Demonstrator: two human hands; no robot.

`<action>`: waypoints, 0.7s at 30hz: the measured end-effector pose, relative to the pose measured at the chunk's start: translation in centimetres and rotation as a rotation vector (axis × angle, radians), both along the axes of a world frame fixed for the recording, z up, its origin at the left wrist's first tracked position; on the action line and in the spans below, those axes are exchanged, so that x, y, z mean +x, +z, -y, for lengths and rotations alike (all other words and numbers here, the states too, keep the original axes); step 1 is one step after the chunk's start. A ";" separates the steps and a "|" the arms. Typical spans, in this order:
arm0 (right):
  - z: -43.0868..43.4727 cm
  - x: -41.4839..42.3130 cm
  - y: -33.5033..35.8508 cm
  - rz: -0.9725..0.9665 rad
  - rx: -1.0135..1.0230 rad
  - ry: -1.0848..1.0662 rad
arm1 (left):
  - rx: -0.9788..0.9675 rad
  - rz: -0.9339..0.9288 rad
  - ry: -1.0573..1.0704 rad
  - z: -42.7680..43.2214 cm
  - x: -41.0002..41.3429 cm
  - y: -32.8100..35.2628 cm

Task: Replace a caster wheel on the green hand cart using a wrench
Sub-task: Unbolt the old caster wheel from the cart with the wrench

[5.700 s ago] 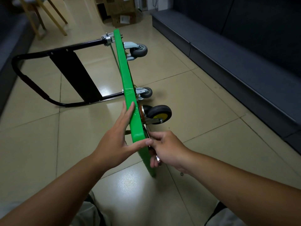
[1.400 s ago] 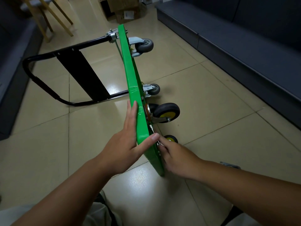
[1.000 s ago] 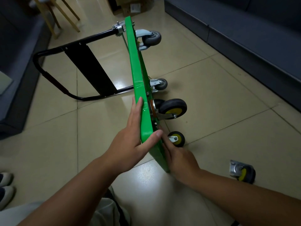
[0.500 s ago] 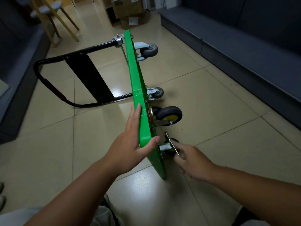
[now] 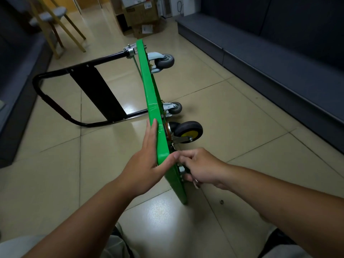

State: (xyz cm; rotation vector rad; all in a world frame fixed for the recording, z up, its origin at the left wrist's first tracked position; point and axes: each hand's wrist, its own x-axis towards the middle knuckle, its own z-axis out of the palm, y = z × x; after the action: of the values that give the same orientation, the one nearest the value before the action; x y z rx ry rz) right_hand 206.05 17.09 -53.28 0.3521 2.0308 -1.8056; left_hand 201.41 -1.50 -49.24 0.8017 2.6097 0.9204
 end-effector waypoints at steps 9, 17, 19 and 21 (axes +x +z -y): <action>1.6 1.7 -6.6 -0.312 0.280 0.013 | 0.002 -0.010 0.015 0.1 -0.2 -0.3; -0.2 -0.7 -8.5 -0.495 0.786 0.138 | 0.047 0.052 0.014 0.5 -0.2 0.0; -0.4 0.2 -7.7 -0.419 0.834 0.156 | 0.053 0.062 0.023 0.4 -0.1 0.3; -1.1 1.7 -6.5 -0.265 0.812 0.147 | 0.060 0.063 0.033 0.1 0.2 0.5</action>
State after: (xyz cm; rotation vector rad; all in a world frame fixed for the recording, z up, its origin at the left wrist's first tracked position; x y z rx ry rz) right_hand 207.78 18.15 -59.76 0.1729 2.8274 -0.9022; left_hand 201.60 -1.59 -48.71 0.7342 2.5589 1.0206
